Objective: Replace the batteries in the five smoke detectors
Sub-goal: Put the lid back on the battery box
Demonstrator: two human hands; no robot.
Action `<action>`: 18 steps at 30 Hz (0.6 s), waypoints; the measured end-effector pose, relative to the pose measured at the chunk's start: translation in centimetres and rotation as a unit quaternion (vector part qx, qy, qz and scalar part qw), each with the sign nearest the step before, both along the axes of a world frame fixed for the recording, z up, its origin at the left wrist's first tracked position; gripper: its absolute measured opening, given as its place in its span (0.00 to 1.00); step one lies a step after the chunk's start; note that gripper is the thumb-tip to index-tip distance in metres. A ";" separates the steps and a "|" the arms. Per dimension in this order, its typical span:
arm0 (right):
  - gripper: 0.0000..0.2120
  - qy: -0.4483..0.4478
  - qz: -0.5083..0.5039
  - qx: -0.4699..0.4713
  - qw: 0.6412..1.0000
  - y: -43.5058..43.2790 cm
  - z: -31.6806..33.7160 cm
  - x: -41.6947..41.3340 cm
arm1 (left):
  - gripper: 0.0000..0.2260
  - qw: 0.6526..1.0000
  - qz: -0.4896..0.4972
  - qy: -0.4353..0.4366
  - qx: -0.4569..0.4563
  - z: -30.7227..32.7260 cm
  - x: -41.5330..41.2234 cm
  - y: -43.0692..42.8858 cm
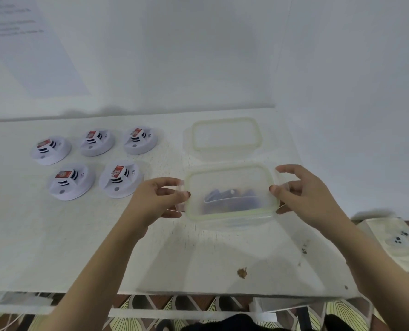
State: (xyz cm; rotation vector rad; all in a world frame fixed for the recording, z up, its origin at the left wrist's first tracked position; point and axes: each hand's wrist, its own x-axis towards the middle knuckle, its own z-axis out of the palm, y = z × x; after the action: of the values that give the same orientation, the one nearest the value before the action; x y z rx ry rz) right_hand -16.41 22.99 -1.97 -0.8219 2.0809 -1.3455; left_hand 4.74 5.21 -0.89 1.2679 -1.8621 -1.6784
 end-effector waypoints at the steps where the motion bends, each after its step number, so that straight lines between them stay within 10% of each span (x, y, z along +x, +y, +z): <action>1: 0.15 -0.012 -0.003 -0.003 1.000 0.1 -0.1 0.0 | 0.10 1.000 0.000 0.003 0.002 -0.2 0.0 0.0; 18: 0.17 -0.080 -0.031 -0.072 0.994 0.4 -1.1 1.0 | 0.14 0.999 0.020 0.012 -0.031 -1.2 -0.5 0.5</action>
State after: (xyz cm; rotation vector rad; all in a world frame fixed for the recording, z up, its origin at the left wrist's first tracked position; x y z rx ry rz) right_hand -15.38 23.41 -3.07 -0.6889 1.9178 -1.5559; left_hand 4.26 5.75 -2.12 1.2465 -1.8473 -1.5949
